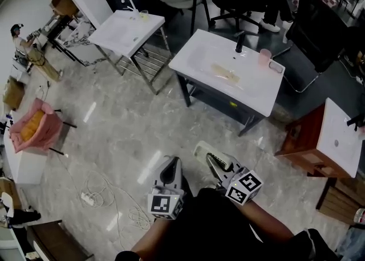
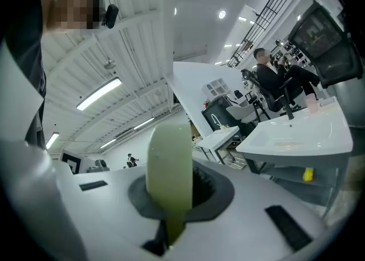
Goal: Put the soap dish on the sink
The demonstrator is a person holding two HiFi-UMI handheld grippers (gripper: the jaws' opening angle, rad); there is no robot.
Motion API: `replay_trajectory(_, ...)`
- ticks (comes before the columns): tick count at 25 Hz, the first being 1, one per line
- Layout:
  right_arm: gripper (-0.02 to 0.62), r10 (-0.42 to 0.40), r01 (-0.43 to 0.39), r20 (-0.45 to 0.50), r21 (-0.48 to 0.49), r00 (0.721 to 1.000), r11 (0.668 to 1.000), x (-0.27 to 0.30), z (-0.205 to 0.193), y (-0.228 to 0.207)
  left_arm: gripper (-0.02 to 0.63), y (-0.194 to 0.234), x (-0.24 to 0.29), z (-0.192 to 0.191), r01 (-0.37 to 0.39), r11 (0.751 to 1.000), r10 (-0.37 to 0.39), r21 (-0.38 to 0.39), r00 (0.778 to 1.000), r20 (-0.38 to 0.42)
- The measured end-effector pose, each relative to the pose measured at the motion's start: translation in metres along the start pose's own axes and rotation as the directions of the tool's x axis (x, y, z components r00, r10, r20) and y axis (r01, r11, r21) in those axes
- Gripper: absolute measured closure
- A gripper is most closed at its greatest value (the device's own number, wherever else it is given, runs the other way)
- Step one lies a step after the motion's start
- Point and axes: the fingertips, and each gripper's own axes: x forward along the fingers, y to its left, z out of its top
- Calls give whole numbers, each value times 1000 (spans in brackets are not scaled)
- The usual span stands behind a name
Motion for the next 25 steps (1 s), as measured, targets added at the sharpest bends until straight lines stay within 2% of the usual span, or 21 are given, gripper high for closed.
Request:
replay_trajectory(6, 591, -17, 16, -20, -42, 1000, 999, 36, -5, 9, 591, 43, -1, 2, -18, 1000, 18, -17, 1000, 19)
replay_trajectory(9, 591, -60, 58, -33, -60, 998, 996, 57, -8, 10, 591, 69, 4, 0, -20, 999, 20, -43, 1000, 10)
replay_trajectory(13, 591, -112, 104, -69, -113, 991, 988, 95, -9, 10, 591, 106, 23, 0, -4, 997, 5, -75, 1000, 8)
replay_trajectory(19, 591, -161, 149, -97, -123, 982, 981, 158, 0, -7, 591, 164, 61, 21, 23, 995, -19, -99, 999, 41)
replay_trajectory(25, 591, -205, 172, -144, -215, 968, 961, 238, 11, -10, 591, 215, 89, 66, 132, 990, -126, -45, 983, 130)
